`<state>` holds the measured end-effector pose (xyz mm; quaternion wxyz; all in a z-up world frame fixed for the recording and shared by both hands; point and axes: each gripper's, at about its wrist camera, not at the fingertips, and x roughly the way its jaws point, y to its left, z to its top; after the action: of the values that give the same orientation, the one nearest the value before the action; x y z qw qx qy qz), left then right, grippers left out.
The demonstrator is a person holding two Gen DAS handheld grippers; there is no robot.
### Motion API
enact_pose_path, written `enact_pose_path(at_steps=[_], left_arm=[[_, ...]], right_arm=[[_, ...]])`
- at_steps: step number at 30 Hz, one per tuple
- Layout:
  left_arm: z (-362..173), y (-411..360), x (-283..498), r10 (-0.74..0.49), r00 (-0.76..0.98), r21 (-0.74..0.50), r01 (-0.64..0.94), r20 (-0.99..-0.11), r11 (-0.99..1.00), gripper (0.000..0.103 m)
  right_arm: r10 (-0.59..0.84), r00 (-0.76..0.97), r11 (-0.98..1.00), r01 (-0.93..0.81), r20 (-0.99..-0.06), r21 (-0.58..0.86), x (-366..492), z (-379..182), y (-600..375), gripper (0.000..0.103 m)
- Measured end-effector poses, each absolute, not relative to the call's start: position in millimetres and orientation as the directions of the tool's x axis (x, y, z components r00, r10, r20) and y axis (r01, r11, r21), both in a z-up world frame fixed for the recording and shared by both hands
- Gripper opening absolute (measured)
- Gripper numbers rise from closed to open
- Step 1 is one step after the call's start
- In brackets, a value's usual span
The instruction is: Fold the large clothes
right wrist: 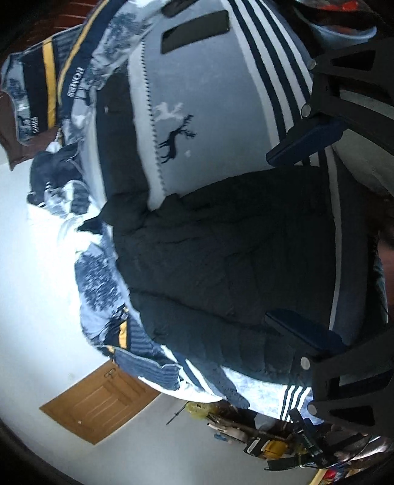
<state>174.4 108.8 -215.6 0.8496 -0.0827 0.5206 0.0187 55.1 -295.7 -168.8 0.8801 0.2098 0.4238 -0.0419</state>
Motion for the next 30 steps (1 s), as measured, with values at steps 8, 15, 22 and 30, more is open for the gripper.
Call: enact_pose_path(at_steps=[8,15,22,30], left_arm=[[-265,119,201,-0.124,0.493,-0.196,-0.096,-0.861,0.976,0.103],[-284,114,209,-0.115,0.450,-0.178,-0.100,-0.885,0.979,0.093],[-289,115,209,-0.158,0.418,-0.216,-0.096,-0.895,0.972,0.028],[-239,129,167,-0.166,0.473,-0.227,-0.076,-0.865,0.971,0.005]], right_arm=[[0.124,0.574,0.883,0.308,-0.809,0.354,92,-248,-324,0.076],[0.088,0.512,0.910,0.307,-0.855,0.277,99,-274,-314,0.072],[0.066,0.387,0.951,0.253,-0.920,0.175,117,-298,-295,0.039],[0.097,0.493,0.961,0.181,-0.865,0.211,74,-255,-283,0.003]])
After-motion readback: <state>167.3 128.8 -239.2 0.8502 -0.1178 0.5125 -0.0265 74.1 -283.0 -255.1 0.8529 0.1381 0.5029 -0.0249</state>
